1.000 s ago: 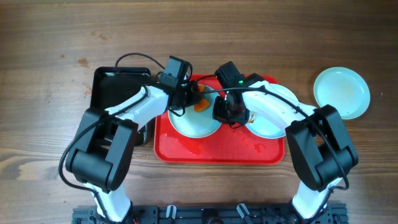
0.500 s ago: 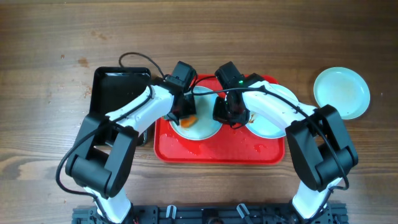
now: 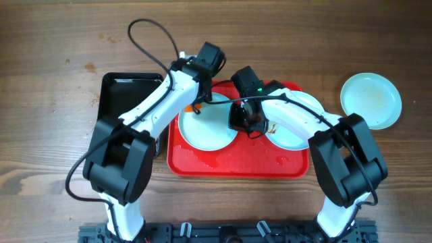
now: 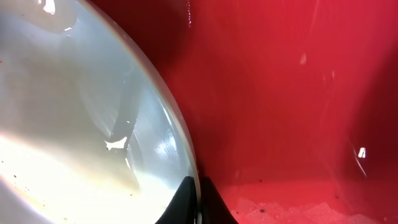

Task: Clean dirty plates on tray and stack at the side
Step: 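Scrub the held plate with the sponge in the left gripper, then return the left gripper with the sponge to the black tray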

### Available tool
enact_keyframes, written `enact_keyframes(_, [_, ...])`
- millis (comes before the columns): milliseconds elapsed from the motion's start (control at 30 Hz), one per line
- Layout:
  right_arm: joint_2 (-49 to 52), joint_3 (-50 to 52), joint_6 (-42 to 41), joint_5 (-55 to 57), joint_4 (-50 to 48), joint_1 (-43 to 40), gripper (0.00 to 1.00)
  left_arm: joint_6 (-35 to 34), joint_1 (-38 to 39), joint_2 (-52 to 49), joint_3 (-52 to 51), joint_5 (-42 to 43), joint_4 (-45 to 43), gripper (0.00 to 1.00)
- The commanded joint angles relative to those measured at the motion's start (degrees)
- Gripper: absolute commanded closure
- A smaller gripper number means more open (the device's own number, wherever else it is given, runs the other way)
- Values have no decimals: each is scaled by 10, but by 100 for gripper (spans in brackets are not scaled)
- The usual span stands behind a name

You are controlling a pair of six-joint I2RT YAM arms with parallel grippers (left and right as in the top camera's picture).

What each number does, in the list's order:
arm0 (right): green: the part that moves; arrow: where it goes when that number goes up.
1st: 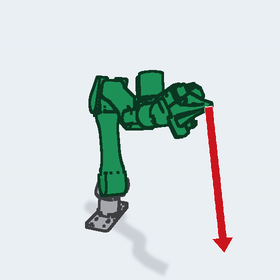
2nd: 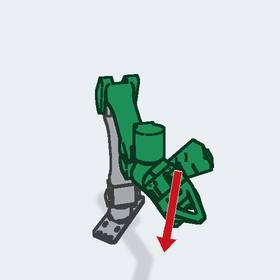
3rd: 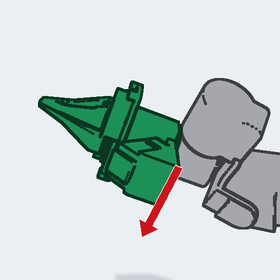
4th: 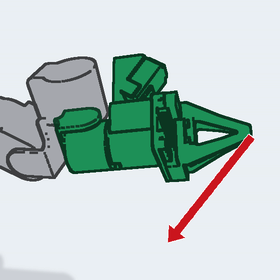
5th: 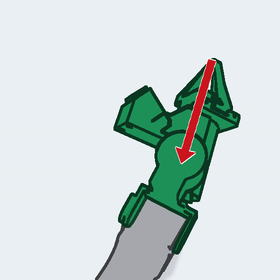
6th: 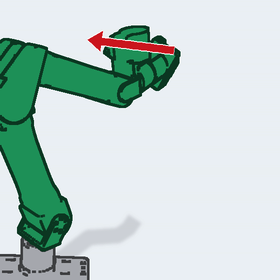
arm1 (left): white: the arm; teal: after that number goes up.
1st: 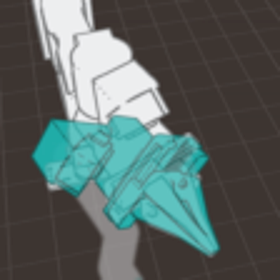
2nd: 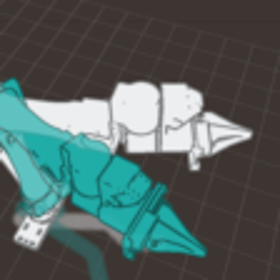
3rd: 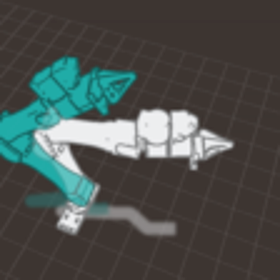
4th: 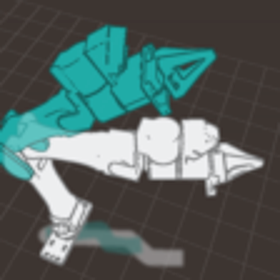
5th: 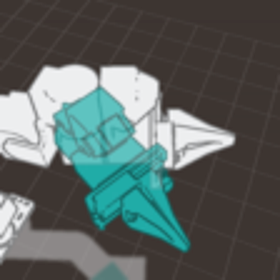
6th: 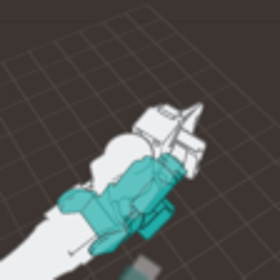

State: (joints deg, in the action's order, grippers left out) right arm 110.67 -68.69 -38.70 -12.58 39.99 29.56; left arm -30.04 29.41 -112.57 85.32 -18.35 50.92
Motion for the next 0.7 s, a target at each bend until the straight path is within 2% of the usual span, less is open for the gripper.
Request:
enact_keyframes(0, [27, 17, 10, 35, -3, -2, 96, 11, 17, 37, 29, -24, 20, 96])
enact_keyframes(67, [27, 17, 10, 35, -3, -2, 95, 10, 14, 57, 29, -33, 37, 96])
enact_keyframes(133, [27, 17, 14, 25, -6, -2, 95, -22, -1, 71, 29, -80, 63, 96])
enact_keyframes(233, [26, 16, 28, 20, -24, -2, 95, -55, -43, 80, 29, -111, 97, 96])
enact_keyframes(300, [21, 16, 28, 20, -31, -2, 95, -65, -85, 80, 29, -104, 122, 96])
enact_keyframes(400, [-9, 16, 40, 28, -47, -2, 95, -64, -159, 80, 29, -48, 147, 96])
enact_keyframes(533, [-74, 16, 42, 48, -46, -2, 95, -40, -257, 79, 29, 98, 156, 96])
enact_keyframes(667, [-136, 16, 48, 87, -37, -2, 95, -3, -283, 79, 28, 119, 165, 96])
